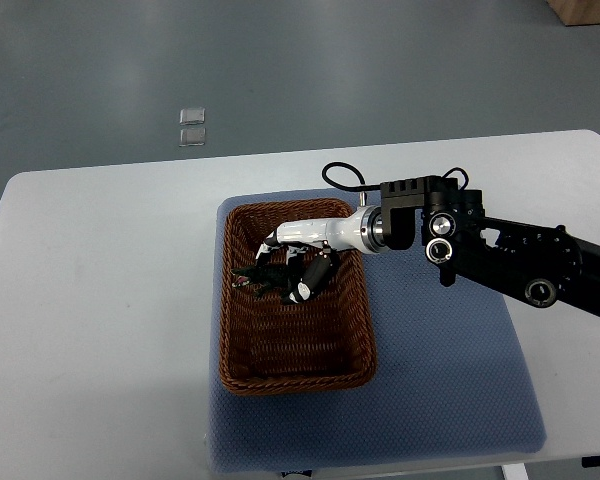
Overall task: Place crocodile in brown basket with right hand
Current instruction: 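Carry the crocodile over the wicker basket and lower it inside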
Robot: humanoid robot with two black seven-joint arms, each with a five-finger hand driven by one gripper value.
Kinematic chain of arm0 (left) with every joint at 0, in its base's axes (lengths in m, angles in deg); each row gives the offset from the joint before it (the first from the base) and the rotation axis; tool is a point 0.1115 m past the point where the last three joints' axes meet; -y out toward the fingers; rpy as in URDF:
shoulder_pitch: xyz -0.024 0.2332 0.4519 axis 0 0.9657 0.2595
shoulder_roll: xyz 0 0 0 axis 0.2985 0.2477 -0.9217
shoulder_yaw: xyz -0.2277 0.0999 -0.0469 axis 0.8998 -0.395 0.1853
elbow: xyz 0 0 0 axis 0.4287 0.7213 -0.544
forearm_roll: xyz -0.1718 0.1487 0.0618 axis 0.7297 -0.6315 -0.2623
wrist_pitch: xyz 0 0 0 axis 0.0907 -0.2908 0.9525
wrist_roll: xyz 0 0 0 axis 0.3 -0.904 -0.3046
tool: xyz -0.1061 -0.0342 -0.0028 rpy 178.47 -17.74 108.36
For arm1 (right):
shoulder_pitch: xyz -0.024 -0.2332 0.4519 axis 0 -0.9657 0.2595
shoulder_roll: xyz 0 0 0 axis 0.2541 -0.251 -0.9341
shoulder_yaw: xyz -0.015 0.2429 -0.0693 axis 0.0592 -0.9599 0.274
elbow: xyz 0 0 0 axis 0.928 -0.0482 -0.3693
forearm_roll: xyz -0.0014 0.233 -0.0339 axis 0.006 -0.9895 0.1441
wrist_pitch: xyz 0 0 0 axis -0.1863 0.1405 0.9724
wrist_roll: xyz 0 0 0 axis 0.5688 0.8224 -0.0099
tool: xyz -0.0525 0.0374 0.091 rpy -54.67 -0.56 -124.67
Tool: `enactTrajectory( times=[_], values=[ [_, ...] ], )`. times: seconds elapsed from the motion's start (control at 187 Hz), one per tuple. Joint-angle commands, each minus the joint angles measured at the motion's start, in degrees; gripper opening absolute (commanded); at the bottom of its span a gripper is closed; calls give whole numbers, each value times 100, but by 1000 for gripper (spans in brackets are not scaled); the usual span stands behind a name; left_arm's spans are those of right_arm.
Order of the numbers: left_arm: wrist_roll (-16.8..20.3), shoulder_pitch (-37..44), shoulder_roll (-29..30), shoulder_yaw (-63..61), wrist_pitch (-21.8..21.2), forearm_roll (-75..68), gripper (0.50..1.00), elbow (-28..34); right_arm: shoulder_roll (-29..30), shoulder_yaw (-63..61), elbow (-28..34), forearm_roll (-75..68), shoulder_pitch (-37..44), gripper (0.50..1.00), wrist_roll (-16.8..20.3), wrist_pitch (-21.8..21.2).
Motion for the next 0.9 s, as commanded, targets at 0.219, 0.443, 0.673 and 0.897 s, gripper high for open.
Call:
enactTrajectory(
  times=[0.219,0.443,0.673,0.897],
  values=[
    [0,-1,0,9,2,-1,1000,-1,61,34,-76,0,-162,754,-5,5],
    [0,-1,0,9,2,-1,1000,8,8,-10,-76,0,-154,864,-5,-30],
    [0,-1,0,0,-6,-1,1000,-1,-71,-212,-76,-52,-136,924,-5,-65],
    [0,7,0,0,2,-1,1000,16,-141,-1610,-102,-211,-171,926,-5,-215]
  ],
)
